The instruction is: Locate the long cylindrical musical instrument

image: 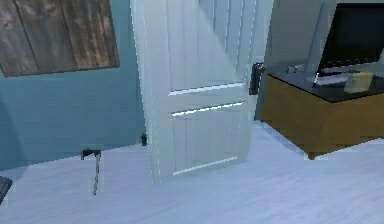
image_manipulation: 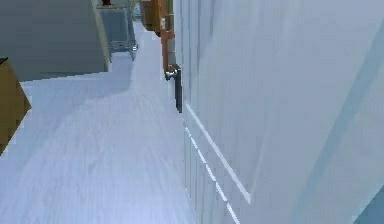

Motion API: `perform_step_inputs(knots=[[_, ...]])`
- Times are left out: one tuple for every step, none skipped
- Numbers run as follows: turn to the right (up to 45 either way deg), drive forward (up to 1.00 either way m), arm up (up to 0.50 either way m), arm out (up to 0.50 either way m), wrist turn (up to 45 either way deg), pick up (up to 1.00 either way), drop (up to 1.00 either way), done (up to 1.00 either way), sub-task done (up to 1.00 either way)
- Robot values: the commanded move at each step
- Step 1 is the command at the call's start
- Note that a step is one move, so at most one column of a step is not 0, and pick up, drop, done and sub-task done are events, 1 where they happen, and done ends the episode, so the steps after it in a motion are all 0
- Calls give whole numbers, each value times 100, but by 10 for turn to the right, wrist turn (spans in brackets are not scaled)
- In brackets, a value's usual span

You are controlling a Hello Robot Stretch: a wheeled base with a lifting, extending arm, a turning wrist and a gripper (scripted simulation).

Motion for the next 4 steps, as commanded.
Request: perform_step_inputs(knots=[[300,0,0,0,0,0,0,0,0],[0,85,0,0,0,0,0,0,0],[300,0,0,0,0,0,0,0,0],[0,5,0,0,0,0,0,0,0]])
